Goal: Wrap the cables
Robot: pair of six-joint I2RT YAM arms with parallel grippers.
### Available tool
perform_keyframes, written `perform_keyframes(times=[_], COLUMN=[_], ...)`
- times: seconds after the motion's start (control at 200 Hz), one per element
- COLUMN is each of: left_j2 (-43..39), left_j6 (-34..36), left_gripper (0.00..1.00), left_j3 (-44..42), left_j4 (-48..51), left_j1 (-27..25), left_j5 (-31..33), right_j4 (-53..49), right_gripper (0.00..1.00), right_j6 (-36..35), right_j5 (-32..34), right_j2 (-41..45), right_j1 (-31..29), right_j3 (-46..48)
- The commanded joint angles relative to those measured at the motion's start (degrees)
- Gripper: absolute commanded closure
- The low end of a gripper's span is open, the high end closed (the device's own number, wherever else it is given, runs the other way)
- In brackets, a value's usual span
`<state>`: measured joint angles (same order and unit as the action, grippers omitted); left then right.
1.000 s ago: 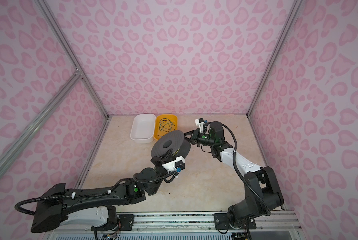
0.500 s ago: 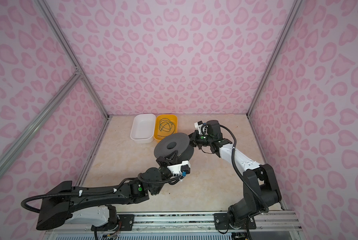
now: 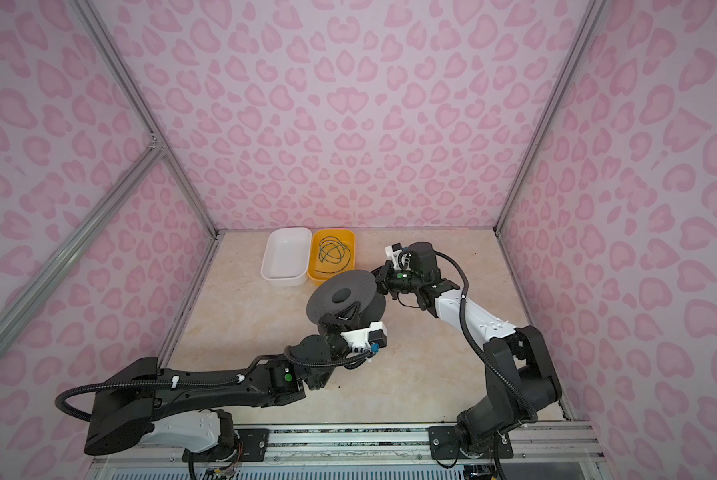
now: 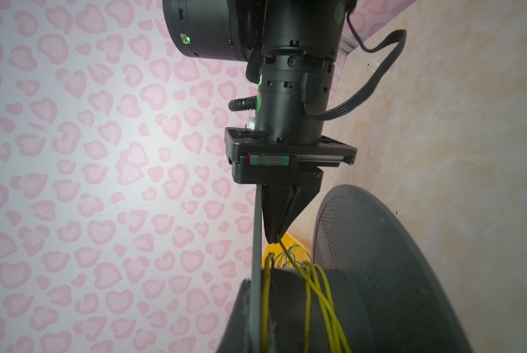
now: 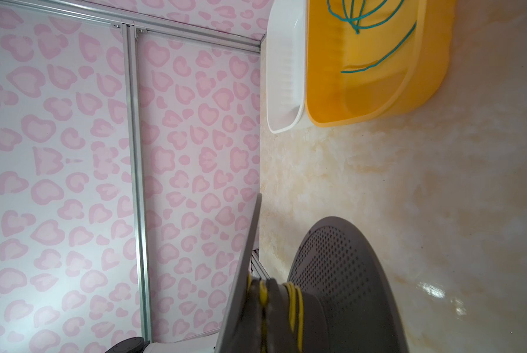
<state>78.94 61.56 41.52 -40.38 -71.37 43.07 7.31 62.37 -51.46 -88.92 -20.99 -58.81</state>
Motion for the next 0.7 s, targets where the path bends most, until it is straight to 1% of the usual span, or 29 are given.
perform_keyframes(times=[0.0, 0.02, 0.07, 0.15, 0.265, 0.375, 0.48, 0.53, 0.695], left_j2=[-0.1, -0.2, -0.5, -1.1, -0.9, -0.1, 0.4, 1.0, 4.0], left_j6=[0.9, 0.9, 0.8, 0.3, -0.6, -2.1, -5.5, -6.8, -8.2], left_gripper=[0.97, 0.97, 0.97, 0.97, 0.97, 0.97, 0.97, 0.97, 0.97], left_j3=[1.2, 1.2, 1.1, 1.0, 0.9, 0.2, -1.1, -1.7, -3.6], left_j4=[-9.4, -9.4, -9.5, -9.2, -8.0, -7.2, -6.2, -6.0, -6.3], left_j1=[-0.6, -0.6, -0.7, -0.8, -0.8, -1.0, -1.0, -1.0, -1.1], left_j5=[-9.3, -9.2, -8.9, -8.8, -7.6, -5.3, -2.9, -1.7, 2.8], right_j4=[-0.4, -1.0, -2.3, -4.0, -6.7, -7.5, -8.5, -8.7, -8.3], right_gripper=[1.00, 1.00, 0.95, 0.91, 0.79, 0.78, 0.74, 0.74, 0.70], right_j6=[-1.1, -1.5, -2.3, -3.8, -6.0, -7.2, -8.3, -8.6, -9.0], right_j5=[1.5, 1.7, 2.5, 3.3, 4.7, 4.7, 4.8, 4.9, 5.5], right_j2=[-0.2, -0.3, -0.3, -0.3, 0.2, 1.6, 3.2, 4.2, 9.8], right_j1=[-0.3, -0.2, 0.1, 0.8, 2.0, 3.8, 5.7, 6.8, 12.9], right_j3=[0.0, 0.0, -0.1, 0.0, -0.1, 0.2, 0.6, 1.1, 3.6])
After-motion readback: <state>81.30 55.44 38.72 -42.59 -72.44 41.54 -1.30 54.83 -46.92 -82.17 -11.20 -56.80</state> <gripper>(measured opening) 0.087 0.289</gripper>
